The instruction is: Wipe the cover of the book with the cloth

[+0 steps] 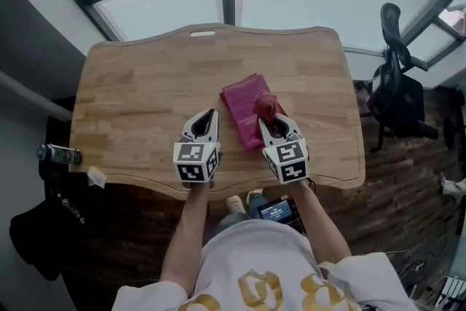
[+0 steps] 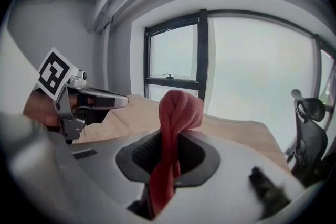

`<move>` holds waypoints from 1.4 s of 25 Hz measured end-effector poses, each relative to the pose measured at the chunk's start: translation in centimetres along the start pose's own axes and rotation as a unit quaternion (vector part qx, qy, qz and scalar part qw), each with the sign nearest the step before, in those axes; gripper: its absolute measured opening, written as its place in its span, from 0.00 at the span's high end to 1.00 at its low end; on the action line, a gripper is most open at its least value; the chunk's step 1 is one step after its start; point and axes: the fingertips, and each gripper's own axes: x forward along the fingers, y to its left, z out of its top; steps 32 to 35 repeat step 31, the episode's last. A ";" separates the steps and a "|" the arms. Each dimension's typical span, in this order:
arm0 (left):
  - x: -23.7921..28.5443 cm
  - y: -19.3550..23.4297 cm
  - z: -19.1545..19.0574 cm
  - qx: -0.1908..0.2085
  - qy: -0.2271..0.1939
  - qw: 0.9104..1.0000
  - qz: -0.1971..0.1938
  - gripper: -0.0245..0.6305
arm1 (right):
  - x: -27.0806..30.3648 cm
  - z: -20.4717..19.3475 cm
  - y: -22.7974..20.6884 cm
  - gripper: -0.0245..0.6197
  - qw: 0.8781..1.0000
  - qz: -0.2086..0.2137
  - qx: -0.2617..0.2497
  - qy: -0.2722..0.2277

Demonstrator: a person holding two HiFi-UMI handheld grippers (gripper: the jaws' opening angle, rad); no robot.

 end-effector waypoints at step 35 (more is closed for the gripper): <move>-3.6 -4.9 2.3 0.057 -0.037 0.997 0.038 0.94 | -6.7 1.0 -1.8 0.85 0.997 -0.039 -0.052 -0.045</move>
